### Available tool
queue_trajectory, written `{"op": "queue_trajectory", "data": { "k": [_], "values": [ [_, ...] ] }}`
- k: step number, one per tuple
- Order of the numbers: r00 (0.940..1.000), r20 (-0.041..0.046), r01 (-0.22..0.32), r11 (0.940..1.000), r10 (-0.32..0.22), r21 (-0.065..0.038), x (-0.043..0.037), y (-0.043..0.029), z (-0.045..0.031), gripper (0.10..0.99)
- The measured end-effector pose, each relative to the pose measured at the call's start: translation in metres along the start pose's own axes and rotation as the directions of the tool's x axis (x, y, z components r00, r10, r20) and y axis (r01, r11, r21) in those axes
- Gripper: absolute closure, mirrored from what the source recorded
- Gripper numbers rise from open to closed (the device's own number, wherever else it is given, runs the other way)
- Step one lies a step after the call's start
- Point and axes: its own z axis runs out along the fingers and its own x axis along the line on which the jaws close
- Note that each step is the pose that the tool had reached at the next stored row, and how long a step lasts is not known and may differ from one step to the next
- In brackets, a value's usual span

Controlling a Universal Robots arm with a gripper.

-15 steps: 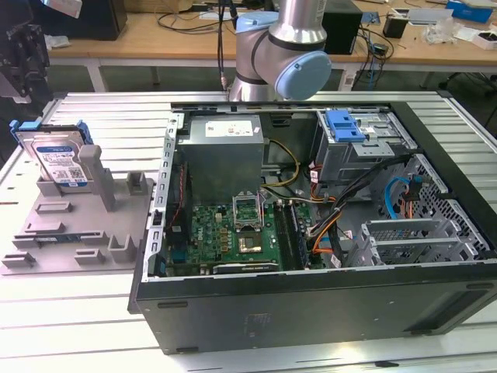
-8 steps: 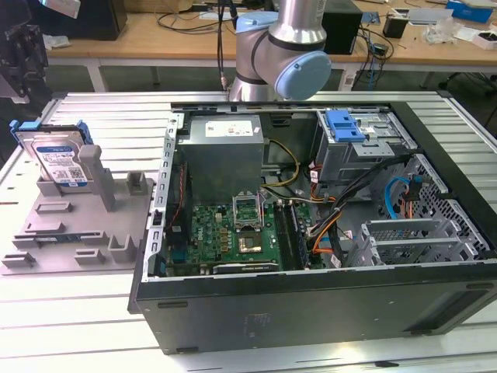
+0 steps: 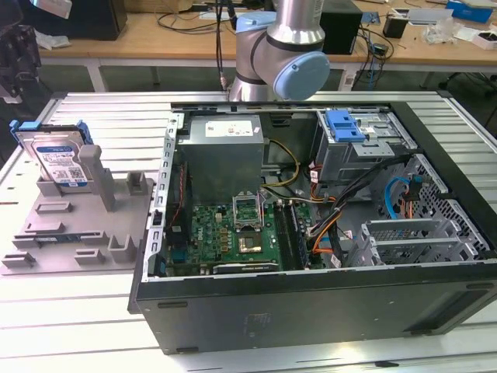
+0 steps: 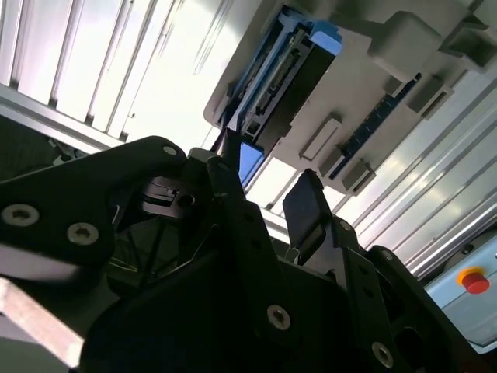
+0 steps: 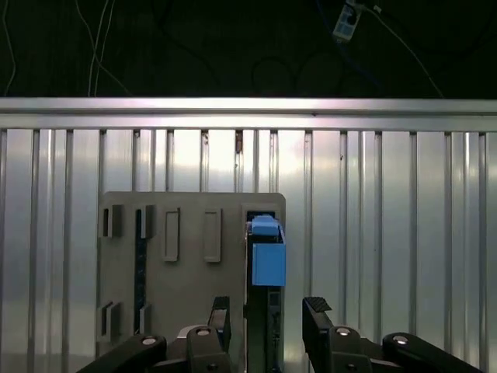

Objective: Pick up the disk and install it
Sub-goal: 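Pick up the disk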

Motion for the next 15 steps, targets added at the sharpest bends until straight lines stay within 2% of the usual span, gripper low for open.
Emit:
{"op": "queue_trajectory", "data": {
  "k": [6, 15],
  "values": [
    [1.0000, 0.0001, 0.000, 1.0000, 0.000, 0.000, -0.0051, 0.0062, 0.0033, 0.588],
    [0.9998, -0.0008, 0.021, 0.9998, -0.021, 0.001, -0.0055, 0.0091, 0.0096, 0.588]
  ]
}}
